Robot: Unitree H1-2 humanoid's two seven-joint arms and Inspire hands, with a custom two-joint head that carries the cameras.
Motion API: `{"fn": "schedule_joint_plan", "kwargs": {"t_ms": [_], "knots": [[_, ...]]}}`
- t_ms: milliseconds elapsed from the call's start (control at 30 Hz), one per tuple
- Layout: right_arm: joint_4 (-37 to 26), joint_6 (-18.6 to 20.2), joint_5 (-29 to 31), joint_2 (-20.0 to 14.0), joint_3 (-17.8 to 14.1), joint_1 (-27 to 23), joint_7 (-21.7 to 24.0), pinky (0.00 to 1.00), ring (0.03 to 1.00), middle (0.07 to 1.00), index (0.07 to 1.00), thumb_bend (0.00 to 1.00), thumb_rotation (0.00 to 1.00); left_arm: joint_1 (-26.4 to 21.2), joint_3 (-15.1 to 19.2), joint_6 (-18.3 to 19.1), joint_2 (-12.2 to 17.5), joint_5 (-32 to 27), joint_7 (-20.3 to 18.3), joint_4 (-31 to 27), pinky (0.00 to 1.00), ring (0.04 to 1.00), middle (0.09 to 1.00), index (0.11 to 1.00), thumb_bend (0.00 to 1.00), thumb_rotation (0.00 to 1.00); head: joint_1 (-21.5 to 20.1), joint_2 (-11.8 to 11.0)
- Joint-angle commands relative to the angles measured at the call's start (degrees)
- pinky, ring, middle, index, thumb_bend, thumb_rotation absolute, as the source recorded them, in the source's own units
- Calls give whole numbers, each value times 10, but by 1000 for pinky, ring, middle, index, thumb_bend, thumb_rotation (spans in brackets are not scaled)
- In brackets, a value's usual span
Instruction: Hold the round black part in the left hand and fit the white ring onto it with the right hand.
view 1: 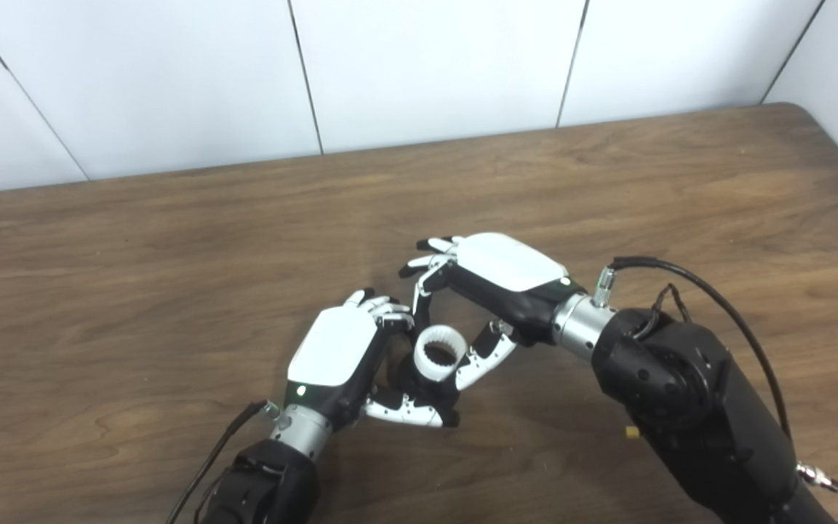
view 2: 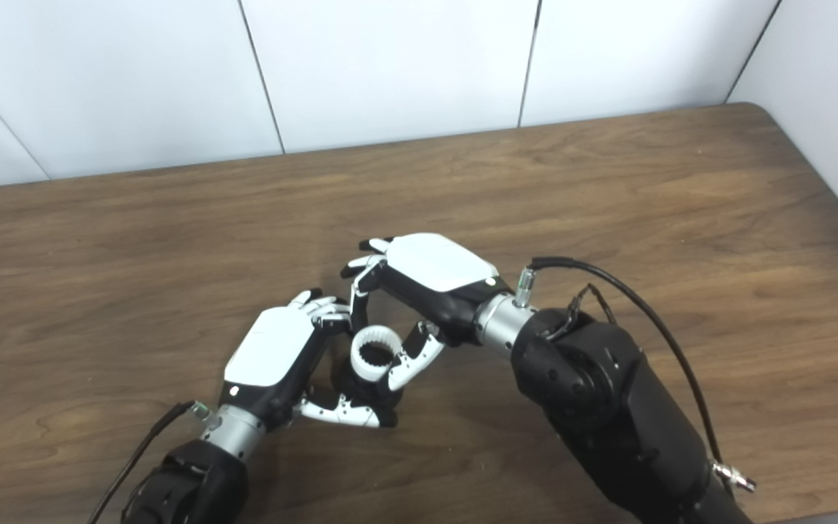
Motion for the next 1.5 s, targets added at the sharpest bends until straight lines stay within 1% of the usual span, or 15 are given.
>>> {"fn": "schedule_joint_plan", "kwargs": {"t_ms": [0,133,267,433,600,867,1300,1467], "knots": [[-4,-23,-1,6,-3,-14,-16,1000,971,866,483,524,132,0,-2,-1,2,7,-5,-9,951,855,765,484,522,54,0,0],[1,-31,-2,11,-3,-13,-22,1000,967,860,483,524,132,-1,-2,1,1,8,-8,-12,947,853,763,483,523,54,0,2],[4,-32,-5,18,-5,-11,-19,1000,971,860,483,524,132,0,0,2,1,8,-8,-15,947,852,764,483,523,54,3,4],[8,-34,-12,20,1,-11,-13,1000,973,867,483,524,133,1,0,7,2,13,-17,-20,947,853,765,484,523,54,2,4],[15,-44,-12,24,3,-7,-25,1000,964,862,483,524,133,0,1,5,2,12,-19,-20,949,854,766,484,523,53,2,3],[23,-54,-14,30,-2,-4,-28,1000,961,859,483,525,133,-1,2,5,2,10,-20,-22,954,854,767,484,523,53,2,2],[20,-51,-14,25,-6,1,-18,1000,967,865,483,524,133,-4,3,5,3,12,-23,-23,953,854,763,484,523,54,3,4],[14,-49,-10,27,-14,0,-19,1000,966,860,482,524,132,-4,4,3,3,10,-21,-20,949,851,761,484,523,53,1,4]]}}
